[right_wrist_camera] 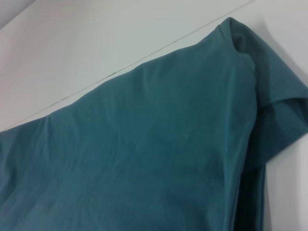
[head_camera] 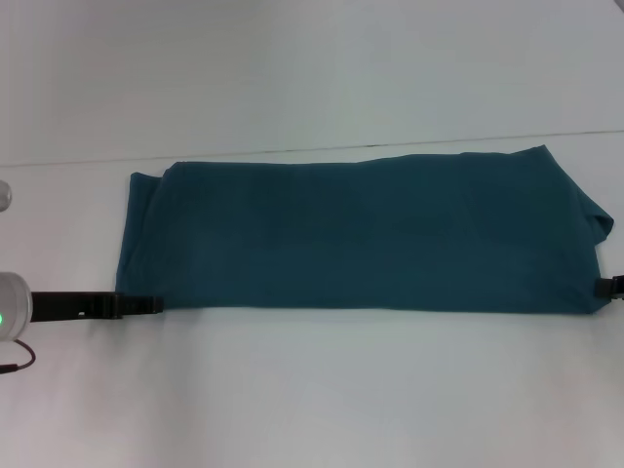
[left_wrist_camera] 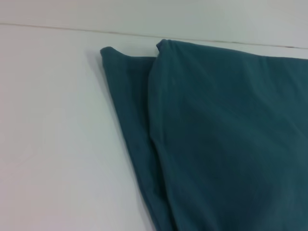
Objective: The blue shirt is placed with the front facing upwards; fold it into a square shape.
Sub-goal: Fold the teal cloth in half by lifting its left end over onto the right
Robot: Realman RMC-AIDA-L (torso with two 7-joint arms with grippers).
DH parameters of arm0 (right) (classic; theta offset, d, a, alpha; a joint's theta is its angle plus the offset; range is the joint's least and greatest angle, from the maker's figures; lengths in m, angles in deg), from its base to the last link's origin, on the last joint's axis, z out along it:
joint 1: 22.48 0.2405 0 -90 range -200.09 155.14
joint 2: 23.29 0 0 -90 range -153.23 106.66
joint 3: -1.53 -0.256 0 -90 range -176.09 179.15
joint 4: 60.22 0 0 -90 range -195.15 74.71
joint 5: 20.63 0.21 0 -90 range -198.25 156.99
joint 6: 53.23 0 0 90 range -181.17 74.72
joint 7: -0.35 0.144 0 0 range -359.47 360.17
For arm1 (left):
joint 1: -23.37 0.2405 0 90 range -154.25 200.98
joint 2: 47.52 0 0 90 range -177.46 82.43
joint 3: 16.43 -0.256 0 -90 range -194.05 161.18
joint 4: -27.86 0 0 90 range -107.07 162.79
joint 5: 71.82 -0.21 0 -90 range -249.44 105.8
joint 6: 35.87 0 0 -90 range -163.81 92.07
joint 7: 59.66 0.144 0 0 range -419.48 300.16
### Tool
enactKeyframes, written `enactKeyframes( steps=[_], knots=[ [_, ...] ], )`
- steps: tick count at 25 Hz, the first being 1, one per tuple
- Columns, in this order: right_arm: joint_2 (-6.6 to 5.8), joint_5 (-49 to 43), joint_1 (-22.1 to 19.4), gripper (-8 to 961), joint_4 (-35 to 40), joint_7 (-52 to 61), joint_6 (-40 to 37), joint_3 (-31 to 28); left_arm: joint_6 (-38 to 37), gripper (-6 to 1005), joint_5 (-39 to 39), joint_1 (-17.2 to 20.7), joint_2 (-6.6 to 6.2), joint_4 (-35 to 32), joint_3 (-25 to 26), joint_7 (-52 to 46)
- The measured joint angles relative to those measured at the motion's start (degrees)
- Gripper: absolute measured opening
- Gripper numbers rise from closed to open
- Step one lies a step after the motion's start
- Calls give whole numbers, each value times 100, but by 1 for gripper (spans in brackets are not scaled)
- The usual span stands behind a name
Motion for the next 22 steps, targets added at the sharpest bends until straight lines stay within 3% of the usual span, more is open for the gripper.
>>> enactKeyframes(
  steps=[22],
  knots=[
    [0, 0, -11, 0, 7, 0, -18, 0, 19, 801, 6, -171, 12, 141, -11, 33]
  ],
)
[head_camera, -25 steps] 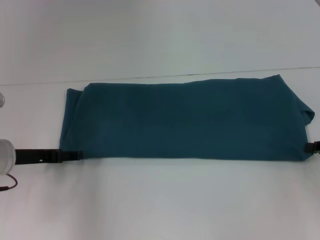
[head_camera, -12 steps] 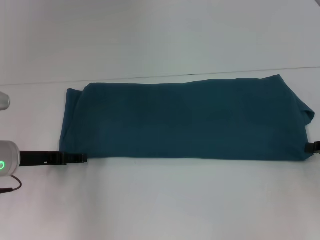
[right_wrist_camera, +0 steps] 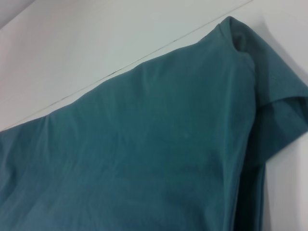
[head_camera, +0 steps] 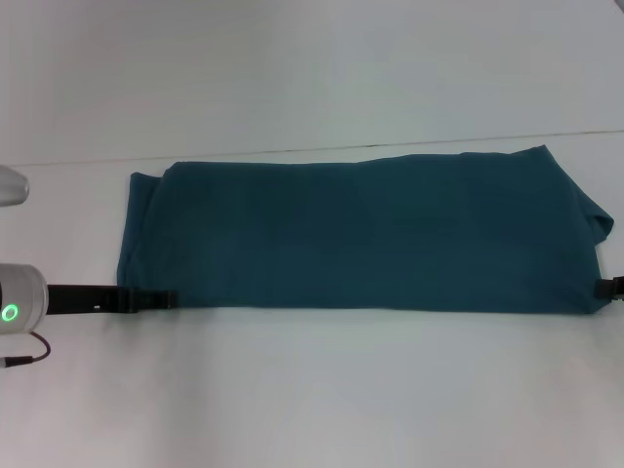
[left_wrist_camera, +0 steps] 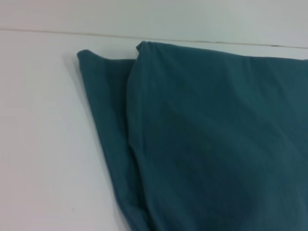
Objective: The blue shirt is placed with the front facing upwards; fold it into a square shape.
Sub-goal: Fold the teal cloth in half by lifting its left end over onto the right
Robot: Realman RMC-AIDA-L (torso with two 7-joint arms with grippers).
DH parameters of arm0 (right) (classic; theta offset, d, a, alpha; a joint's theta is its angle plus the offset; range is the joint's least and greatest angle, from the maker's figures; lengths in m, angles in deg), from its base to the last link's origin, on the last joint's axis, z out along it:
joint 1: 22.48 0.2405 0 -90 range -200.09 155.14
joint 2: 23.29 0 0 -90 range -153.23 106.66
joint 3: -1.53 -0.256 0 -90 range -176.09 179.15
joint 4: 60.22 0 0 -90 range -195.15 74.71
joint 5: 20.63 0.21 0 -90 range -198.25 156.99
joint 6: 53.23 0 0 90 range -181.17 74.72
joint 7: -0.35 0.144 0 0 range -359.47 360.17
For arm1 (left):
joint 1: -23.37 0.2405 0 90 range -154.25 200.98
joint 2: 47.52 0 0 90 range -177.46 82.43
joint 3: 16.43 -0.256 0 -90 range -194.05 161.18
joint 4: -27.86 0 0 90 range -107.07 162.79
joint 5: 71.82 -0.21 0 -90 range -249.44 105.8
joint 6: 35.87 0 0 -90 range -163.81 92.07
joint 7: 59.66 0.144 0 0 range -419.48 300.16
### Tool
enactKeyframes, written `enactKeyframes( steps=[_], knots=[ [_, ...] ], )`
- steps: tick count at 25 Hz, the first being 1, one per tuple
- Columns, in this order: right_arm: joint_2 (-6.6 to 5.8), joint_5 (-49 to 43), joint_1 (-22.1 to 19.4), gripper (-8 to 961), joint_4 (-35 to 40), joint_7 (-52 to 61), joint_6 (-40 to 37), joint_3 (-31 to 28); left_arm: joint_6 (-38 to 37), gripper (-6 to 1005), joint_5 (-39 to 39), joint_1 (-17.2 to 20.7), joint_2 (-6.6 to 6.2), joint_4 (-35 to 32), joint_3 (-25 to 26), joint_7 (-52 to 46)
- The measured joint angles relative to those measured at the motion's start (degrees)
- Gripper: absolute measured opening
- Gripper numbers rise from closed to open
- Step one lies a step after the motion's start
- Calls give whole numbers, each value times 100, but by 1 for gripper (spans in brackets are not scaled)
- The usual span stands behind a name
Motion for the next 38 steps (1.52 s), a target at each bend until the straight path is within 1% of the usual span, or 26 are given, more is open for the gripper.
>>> enactKeyframes(
  steps=[13, 24, 29, 31, 37, 38],
  knots=[
    [11, 2, 0, 1, 10, 0, 1, 0, 54, 795, -44, -26, -13, -7, 0, -29],
    [18, 32, 0, 0, 18, 0, 1, 0, 172, 563, -171, -32, -8, -7, 0, -106],
    [7, 77, -6, 0, 18, 0, -2, 0, 196, 358, -248, -66, 0, 28, 0, -116],
    [4, 79, -7, 0, 18, 0, -3, 0, 207, 117, -253, -78, 0, 60, 0, -116],
    [0, 79, -10, 1, 17, 0, -8, 0, 222, -5, -260, -101, -5, 79, 0, -119],
    [0, 80, -12, 1, 18, 0, -8, 0, 223, -4, -263, -102, -7, 79, 0, -119]
  ],
)
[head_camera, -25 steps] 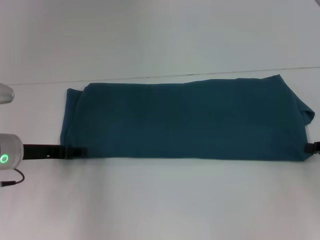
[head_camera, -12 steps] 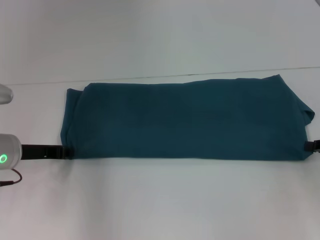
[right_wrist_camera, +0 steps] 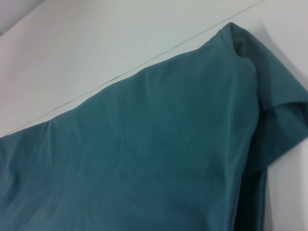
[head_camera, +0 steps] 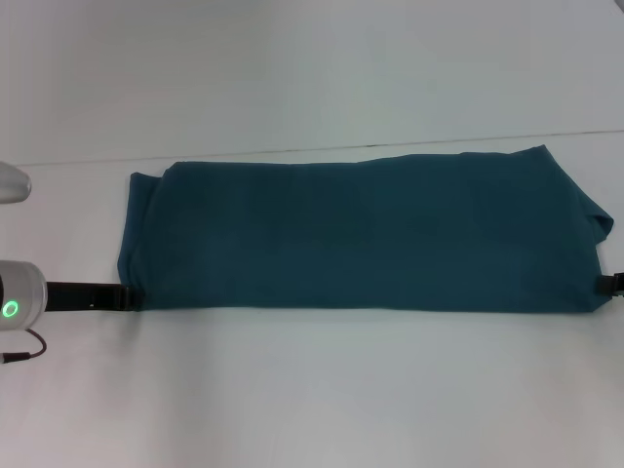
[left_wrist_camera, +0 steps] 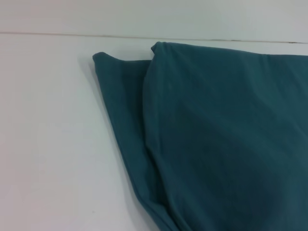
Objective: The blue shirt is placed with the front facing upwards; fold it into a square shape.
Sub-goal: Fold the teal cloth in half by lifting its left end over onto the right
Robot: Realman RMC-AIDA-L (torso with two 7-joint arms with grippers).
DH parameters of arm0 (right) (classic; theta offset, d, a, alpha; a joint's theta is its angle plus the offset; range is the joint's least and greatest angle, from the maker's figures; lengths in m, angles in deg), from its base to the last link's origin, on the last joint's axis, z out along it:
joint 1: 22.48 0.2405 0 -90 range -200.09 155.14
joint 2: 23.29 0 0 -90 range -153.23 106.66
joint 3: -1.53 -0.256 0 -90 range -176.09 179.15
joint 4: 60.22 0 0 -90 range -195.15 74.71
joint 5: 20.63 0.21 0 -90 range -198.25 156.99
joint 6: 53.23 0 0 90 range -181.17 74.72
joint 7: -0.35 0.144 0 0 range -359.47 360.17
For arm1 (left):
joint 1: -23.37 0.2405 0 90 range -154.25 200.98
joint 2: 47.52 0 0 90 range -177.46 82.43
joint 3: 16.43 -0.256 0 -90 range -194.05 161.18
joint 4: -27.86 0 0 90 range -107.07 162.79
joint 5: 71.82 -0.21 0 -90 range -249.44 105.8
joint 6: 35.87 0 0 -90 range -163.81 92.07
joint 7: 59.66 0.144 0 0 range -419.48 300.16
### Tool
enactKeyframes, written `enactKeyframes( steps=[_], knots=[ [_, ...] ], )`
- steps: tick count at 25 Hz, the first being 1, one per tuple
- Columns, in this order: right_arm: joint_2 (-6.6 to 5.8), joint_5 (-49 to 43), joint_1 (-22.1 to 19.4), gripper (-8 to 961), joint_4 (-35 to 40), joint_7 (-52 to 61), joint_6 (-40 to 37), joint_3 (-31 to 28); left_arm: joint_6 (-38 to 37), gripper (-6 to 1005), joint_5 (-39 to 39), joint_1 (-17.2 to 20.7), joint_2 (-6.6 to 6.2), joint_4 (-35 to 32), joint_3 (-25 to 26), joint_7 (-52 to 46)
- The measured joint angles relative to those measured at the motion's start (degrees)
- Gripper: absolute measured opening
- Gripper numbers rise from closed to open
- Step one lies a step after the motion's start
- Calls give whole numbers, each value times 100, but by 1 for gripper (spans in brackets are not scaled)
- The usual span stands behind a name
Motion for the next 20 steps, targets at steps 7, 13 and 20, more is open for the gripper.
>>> enactKeyframes(
  steps=[7, 13, 20],
  knots=[
    [0, 0, -5, 1, -10, 0, 0, 1, -3, 7, -1, 18, -22, -26, 22, 0],
    [4, -1, -5, 1, -10, -13, 0, 0, -46, 26, -1, 32, -28, -48, 56, -5],
    [-3, -1, -18, 0, -18, -17, 0, 0, -59, 193, -4, 82, -30, -131, 76, -130]
  ],
)
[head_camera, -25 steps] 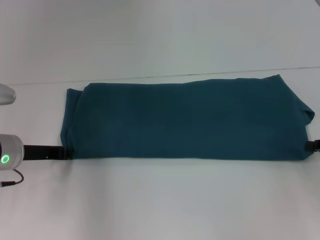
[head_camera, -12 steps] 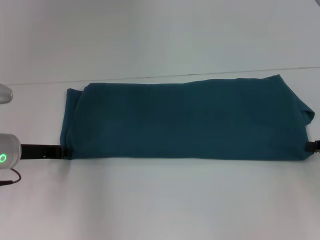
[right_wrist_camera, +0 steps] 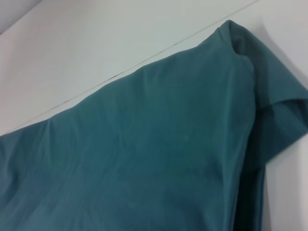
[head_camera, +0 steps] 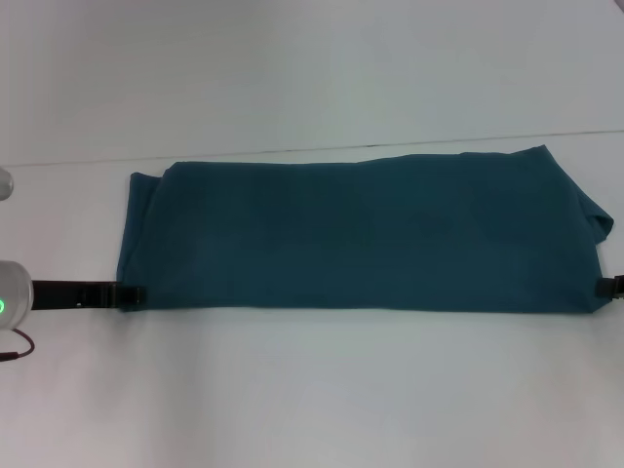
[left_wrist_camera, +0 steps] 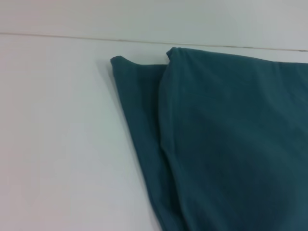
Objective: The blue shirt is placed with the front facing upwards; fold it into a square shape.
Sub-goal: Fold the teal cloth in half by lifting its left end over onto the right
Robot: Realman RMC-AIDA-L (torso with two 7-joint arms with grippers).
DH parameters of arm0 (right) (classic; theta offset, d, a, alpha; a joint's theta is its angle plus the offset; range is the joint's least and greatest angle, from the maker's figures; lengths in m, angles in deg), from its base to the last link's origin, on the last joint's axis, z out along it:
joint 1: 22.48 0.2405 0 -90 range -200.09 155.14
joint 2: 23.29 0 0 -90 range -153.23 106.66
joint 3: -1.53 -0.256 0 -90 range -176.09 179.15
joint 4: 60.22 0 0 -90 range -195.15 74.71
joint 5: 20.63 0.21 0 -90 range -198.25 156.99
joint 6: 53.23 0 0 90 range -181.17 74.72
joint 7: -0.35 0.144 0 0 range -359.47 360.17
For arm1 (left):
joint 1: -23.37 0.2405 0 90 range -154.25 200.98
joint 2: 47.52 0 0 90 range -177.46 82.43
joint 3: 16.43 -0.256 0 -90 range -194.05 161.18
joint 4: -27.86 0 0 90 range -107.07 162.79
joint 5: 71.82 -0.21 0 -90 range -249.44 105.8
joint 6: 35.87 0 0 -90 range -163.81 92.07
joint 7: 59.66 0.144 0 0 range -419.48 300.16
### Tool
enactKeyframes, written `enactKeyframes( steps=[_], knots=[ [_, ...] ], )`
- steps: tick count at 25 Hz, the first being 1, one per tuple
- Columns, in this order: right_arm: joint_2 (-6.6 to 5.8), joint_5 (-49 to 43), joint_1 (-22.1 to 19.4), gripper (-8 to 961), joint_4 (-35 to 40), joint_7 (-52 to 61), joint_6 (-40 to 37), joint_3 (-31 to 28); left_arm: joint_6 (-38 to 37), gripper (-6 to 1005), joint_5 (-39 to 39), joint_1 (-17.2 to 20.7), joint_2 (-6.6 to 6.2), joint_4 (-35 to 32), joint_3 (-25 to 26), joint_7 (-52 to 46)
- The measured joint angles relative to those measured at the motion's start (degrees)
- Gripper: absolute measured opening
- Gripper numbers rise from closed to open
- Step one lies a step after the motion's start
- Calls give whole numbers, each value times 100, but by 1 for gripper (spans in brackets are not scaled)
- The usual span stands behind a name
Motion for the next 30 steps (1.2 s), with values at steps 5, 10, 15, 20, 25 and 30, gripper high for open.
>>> enactKeyframes(
  steps=[5, 10, 15, 20, 25, 30],
  knots=[
    [1, 0, -5, 0, 0, -1, 0, 0, 20, 470, -56, 21, -6, -10, 10, -52],
    [3, 0, -5, 0, 3, -1, -4, 0, 24, 563, -183, 59, -6, -91, 13, -164],
    [3, 0, -5, 0, 6, -1, -8, 0, -9, 561, -188, 62, 15, -83, -30, -169],
    [3, 0, -5, 1, 13, -1, -25, 0, -6, 560, -189, 16, 32, -41, -56, -169],
    [3, 0, -19, 0, 18, -12, -52, 0, 11, 559, -188, -13, 46, -7, -67, -167],
    [3, 0, -30, 0, 18, -23, -52, 0, 41, 558, -160, -48, 52, 59, -156, -166]
  ],
)
